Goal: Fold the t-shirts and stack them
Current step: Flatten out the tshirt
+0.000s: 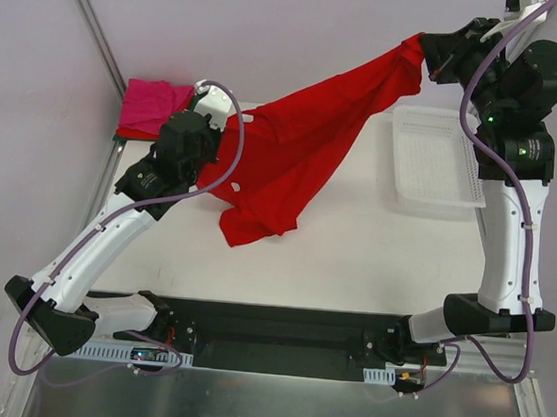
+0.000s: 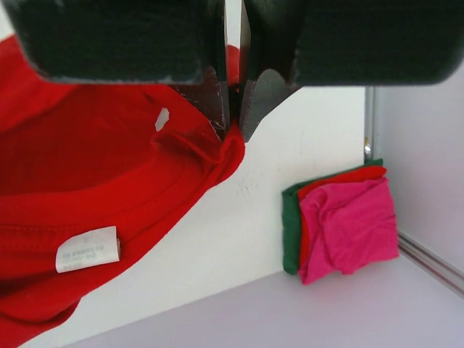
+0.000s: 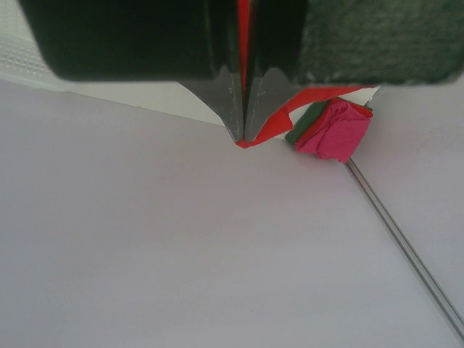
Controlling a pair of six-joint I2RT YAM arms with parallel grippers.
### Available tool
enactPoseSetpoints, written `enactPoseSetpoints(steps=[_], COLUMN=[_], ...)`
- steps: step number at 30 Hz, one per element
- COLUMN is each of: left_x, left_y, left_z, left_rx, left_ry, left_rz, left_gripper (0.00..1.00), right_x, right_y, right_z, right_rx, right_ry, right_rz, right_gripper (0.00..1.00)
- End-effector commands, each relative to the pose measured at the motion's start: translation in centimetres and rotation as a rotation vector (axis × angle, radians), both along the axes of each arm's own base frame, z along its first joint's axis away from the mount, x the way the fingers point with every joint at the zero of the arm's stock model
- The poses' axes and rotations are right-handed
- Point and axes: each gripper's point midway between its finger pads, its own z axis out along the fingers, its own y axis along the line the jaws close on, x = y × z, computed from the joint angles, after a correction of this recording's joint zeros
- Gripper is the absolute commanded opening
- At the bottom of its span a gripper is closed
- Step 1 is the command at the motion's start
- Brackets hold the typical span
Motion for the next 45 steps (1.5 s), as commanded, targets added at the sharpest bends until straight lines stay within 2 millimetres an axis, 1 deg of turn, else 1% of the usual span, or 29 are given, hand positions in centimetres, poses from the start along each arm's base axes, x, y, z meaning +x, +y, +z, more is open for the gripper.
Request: enactPoseSetpoints(steps=[1,3,4,9,10,12,13,15,18,21,23,25,26,28,29,32,34,35,36,37,38,39,41,42,43,44,45], left_x=[0.1,0.3,0.3,0.4,0.3,0.3,0.2,0.2,-0.3,-0.9,-1.3,-1.8,-2.0,-2.5,-2.7,-2.9,-2.8,-2.7,-2.5,-2.5,-2.4,-2.3,-2.3,-2.3,-2.3,-2.4,-2.6], left_y=[2.3,2.7,2.9,4.4,4.7,5.5,5.8,6.3,7.0,7.8,8.4,9.0,9.4,9.9,10.2,10.1,9.6,9.2,8.7,8.1,7.1,6.5,5.9,5.6,5.5,5.6,5.6], left_z=[5.4,6.1,7.2,9.7,10.6,11.5,12.3,12.9,14.7,15.9,16.5,17.2,17.5,18.0,18.1,17.9,16.8,15.9,14.9,14.2,13.4,11.9,10.9,10.3,10.2,10.2,10.5], left_rx=[0.033,0.057,0.056,0.095,0.095,0.103,0.099,0.102,0.104,0.11,0.123,0.129,0.138,0.135,0.136,0.124,0.109,0.106,0.1,0.061,0.043,0.039,0.007,0.004,0.003,0.0,-0.003], left_ry=[-0.121,-0.133,-0.153,-0.2,-0.218,-0.233,-0.25,-0.261,-0.297,-0.321,-0.334,-0.347,-0.353,-0.365,-0.37,-0.37,-0.348,-0.322,-0.294,-0.278,-0.256,-0.217,-0.188,-0.17,-0.164,-0.164,-0.168], left_rz=[0.054,0.063,0.068,0.103,0.111,0.13,0.137,0.154,0.176,0.197,0.213,0.234,0.243,0.253,0.259,0.246,0.227,0.202,0.183,0.163,0.11,0.083,0.066,0.051,0.05,0.049,0.045], left_gripper=[0.0,0.0,0.0,0.0,0.0,0.0,0.0,0.0,0.0,0.0,0.0,0.0,0.0,0.0,0.0,0.0,0.0,0.0,0.0,0.0,0.0,0.0,0.0,0.0,0.0,0.0,0.0], right_x=[-2.0,-2.1,-2.0,-2.1,-2.1,-2.0,-1.9,-1.7,-0.8,0.3,1.1,1.2,2.0,2.2,3.0,3.6,3.9,4.2,4.4,4.5,4.9,5.4,6.1,6.3,7.4,7.9,8.0], right_y=[-1.2,-1.4,-1.7,-2.4,-2.6,-2.6,-2.7,-2.5,-1.6,-0.5,0.4,1.6,1.9,2.8,3.1,3.6,3.5,3.5,3.5,3.5,3.5,3.3,3.4,3.5,3.7,3.9,4.5], right_z=[3.4,3.5,3.5,3.9,4.0,3.9,3.9,3.7,3.0,2.3,2.0,2.2,1.7,1.5,1.1,0.1,-0.4,-1.2,-1.5,-1.9,-2.6,-3.0,-4.3,-4.4,-5.6,-5.9,-6.1], right_rx=[0.038,0.041,0.043,0.062,0.065,0.077,0.082,0.102,0.132,0.172,0.189,0.218,0.23,0.251,0.254,0.261,0.264,0.264,0.262,0.264,0.261,0.257,0.261,0.263,0.263,0.265,0.262], right_ry=[-0.098,-0.101,-0.102,-0.11,-0.111,-0.105,-0.108,-0.097,-0.07,-0.036,-0.03,-0.026,-0.008,0.011,0.018,0.046,0.058,0.076,0.082,0.097,0.112,0.117,0.16,0.164,0.194,0.205,0.211], right_rz=[-0.018,-0.021,-0.027,-0.036,-0.038,-0.035,-0.032,-0.018,0.03,0.097,0.159,0.238,0.26,0.321,0.337,0.356,0.347,0.344,0.339,0.335,0.33,0.318,0.307,0.311,0.31,0.311,0.327], right_gripper=[0.01,0.01,0.01,0.01,0.01,0.01,0.01,0.01,0.01,0.01,0.01,0.01,0.01,0.01,0.01,0.01,0.01,0.01,0.01,0.01,0.01,0.01,0.01,0.01,0.01,0.01,0.01])
